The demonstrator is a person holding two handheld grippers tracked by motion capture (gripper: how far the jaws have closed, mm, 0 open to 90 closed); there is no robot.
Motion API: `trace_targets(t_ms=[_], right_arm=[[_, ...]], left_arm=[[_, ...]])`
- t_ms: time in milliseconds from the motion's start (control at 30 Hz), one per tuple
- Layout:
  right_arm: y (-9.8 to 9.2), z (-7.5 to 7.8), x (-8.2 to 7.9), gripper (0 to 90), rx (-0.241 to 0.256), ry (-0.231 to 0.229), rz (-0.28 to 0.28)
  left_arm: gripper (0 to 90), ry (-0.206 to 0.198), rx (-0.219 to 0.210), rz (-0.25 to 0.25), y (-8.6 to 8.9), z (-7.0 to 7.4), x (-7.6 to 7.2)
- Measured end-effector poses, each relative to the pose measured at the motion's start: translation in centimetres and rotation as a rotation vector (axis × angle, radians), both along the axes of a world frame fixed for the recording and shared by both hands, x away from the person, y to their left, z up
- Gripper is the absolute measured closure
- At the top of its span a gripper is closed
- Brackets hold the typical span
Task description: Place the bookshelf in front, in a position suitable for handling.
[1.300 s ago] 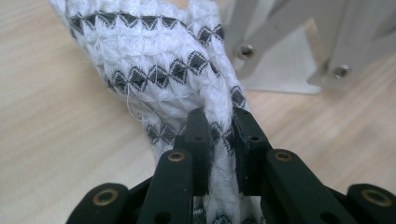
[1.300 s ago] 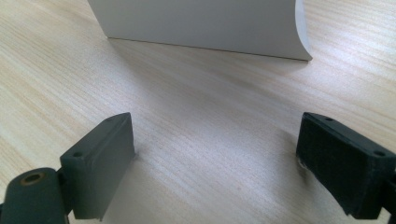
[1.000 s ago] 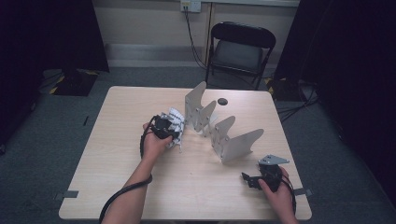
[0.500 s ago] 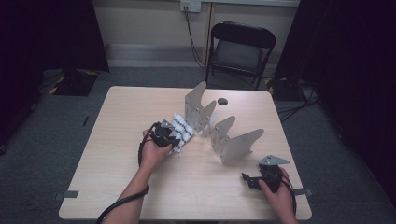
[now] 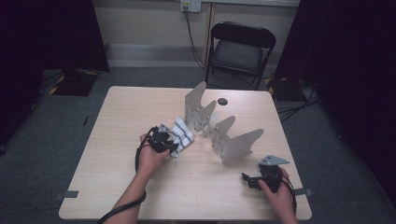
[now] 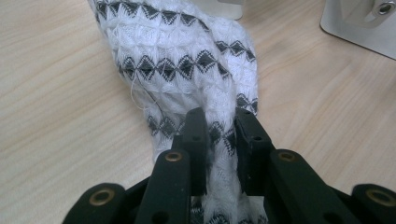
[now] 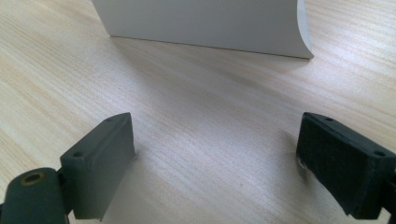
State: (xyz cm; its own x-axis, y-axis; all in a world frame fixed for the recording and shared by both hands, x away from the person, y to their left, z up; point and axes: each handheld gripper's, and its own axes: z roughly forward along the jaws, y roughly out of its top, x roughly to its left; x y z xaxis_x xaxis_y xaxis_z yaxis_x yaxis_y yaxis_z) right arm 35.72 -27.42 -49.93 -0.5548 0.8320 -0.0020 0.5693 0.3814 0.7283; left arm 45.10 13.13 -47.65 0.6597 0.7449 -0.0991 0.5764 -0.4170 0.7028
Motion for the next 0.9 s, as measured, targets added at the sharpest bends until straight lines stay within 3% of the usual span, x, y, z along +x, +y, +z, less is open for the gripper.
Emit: trace_targets(t_ms=[167, 200, 233, 300, 333, 400, 433, 600, 633, 733, 767, 800, 867, 900], right_arm=[[0.0, 0.0, 0.0, 10.6, 0.0, 0.0, 0.0], [0.0, 0.0, 0.0, 10.6, 0.0, 0.0, 0.0], [0.0, 0.0, 0.0, 10.6, 0.0, 0.0, 0.0], [0.0, 0.0, 0.0, 10.6, 0.0, 0.0, 0.0], [0.0, 0.0, 0.0, 10.6, 0.0, 0.0, 0.0], [0.0, 0.0, 0.0, 10.6, -0.001, -0.001, 0.0], [0.0, 0.0, 0.0, 10.6, -0.001, -0.001, 0.0], [0.0, 0.0, 0.0, 10.6, 0.0, 0.0, 0.0], [0.0, 0.0, 0.0, 10.6, 0.0, 0.0, 0.0], [0.0, 0.0, 0.0, 10.6, 0.0, 0.0, 0.0], [0.0, 0.0, 0.0, 10.6, 0.0, 0.0, 0.0], [0.0, 0.0, 0.0, 10.6, 0.0, 0.0, 0.0], [0.0, 0.0, 0.0, 10.6, 0.0, 0.0, 0.0], [0.0, 0.0, 0.0, 10.6, 0.0, 0.0, 0.0]], left_arm=[[73.8, 0.005, -0.022, 0.012, 0.3, -0.1, -0.6], [70.7, 0.009, -0.033, 0.014, 0.4, -0.1, -0.7], [61.5, -0.008, -0.023, 0.019, 0.6, 0.0, -0.8], [57.3, -0.015, -0.024, 0.024, 0.7, 0.1, -0.8], [57.3, -0.02, -0.038, 0.04, 0.7, 0.2, -0.8], [46.9, -0.035, -0.049, 0.081, 0.9, 0.4, -0.7], [47.0, -0.048, -0.067, 0.085, 1.0, 0.4, -0.6], [39.2, -0.07, -0.045, 0.083, 0.7, 0.2, -0.1], [39.3, -0.083, -0.049, 0.086, 0.2, -0.1, 0.1], [42.8, -0.072, -0.037, 0.066, -0.6, -0.8, 0.4], [47.1, -0.072, -0.037, 0.066, -0.6, -0.8, 0.4], [53.4, -0.065, 0.004, 0.035, -1.1, -1.3, 0.3], [56.9, -0.075, 0.017, 0.021, -1.2, -1.3, 0.2], [65.4, -0.058, -0.003, 0.021, -1.3, -1.3, 0.1]])
